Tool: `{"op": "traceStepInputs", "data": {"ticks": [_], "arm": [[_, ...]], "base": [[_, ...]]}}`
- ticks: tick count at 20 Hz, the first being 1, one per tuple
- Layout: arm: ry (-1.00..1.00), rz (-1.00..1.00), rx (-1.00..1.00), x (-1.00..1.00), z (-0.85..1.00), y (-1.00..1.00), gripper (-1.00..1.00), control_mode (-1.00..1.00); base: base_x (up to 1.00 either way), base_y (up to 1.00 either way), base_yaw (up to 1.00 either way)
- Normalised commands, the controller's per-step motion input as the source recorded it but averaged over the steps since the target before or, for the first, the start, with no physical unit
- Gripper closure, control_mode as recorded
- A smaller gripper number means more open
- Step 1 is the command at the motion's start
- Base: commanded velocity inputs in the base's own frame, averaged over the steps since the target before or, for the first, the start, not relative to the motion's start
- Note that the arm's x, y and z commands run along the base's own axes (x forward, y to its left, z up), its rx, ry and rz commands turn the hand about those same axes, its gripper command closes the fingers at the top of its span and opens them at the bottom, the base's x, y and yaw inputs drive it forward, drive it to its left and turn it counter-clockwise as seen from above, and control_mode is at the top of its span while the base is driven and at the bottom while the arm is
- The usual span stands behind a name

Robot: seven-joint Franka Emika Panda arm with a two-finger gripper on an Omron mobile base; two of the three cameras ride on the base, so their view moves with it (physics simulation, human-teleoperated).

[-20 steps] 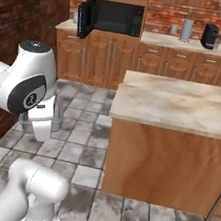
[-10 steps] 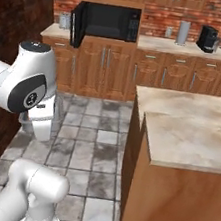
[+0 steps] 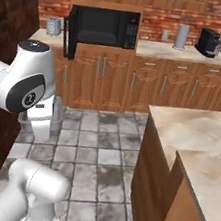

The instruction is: Place the tupperware containing the shrimp and bell pepper meal in the microwave. Close the microwave door and press the start button to reheat the meal.

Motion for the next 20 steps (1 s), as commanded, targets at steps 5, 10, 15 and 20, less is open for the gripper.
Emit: {"op": "traceStepInputs", "data": {"ticks": [5, 10, 15, 20], "arm": [[0.0, 0.0, 0.0, 0.0, 0.0, 0.0, 1.0, 1.0], [0.0, 0.0, 0.0, 0.0, 0.0, 0.0, 1.0, 1.0], [0.0, 0.0, 0.0, 0.0, 0.0, 0.0, 1.0, 1.0], [0.0, 0.0, 0.0, 0.0, 0.0, 0.0, 1.0, 1.0]], "base": [[1.0, 0.46, -0.12], [1.0, 0.34, -0.04], [1.0, 0.22, 0.0], [1.0, 0.0, 0.06]]}}
